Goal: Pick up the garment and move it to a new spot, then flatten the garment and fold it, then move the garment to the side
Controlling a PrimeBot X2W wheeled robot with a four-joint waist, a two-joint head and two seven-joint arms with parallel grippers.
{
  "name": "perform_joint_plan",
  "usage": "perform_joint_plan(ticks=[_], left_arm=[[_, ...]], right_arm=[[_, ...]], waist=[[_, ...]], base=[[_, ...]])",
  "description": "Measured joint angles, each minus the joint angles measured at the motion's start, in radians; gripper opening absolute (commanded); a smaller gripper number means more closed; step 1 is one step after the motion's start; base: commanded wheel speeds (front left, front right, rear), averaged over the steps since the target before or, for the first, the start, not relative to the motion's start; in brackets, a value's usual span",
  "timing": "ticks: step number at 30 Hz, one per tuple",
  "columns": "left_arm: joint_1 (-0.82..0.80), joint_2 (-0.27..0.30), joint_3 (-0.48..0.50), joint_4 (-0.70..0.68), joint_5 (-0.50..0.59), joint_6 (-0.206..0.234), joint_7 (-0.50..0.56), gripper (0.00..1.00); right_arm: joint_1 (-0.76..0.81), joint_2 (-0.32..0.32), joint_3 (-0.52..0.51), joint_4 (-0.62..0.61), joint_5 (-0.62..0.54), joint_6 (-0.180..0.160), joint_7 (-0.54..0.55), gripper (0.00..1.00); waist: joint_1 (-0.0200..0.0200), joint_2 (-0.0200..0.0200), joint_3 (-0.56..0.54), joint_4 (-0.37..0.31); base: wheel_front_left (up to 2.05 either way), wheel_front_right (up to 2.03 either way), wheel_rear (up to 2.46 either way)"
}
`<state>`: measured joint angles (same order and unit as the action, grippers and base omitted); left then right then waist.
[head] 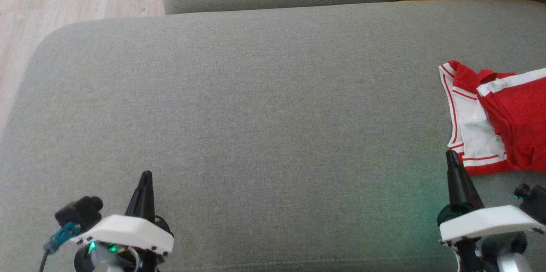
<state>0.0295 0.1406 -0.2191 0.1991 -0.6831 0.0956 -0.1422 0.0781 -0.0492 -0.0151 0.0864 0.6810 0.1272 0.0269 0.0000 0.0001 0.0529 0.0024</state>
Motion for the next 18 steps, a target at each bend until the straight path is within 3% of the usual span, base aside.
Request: perform_joint_plan(ticks=[18], left_arm=[[-0.018, -0.015, 0.044, 0.018, -0.213, -0.044, 0.045, 0.00]], right_arm=[[-0.033, -0.003, -0.017, 0.040, 0.213, 0.000, 0.009, 0.00]], waist=[[0.0000, 0.0000, -0.011, -0.001]], base=[[0.00, 0.00, 0.00]])
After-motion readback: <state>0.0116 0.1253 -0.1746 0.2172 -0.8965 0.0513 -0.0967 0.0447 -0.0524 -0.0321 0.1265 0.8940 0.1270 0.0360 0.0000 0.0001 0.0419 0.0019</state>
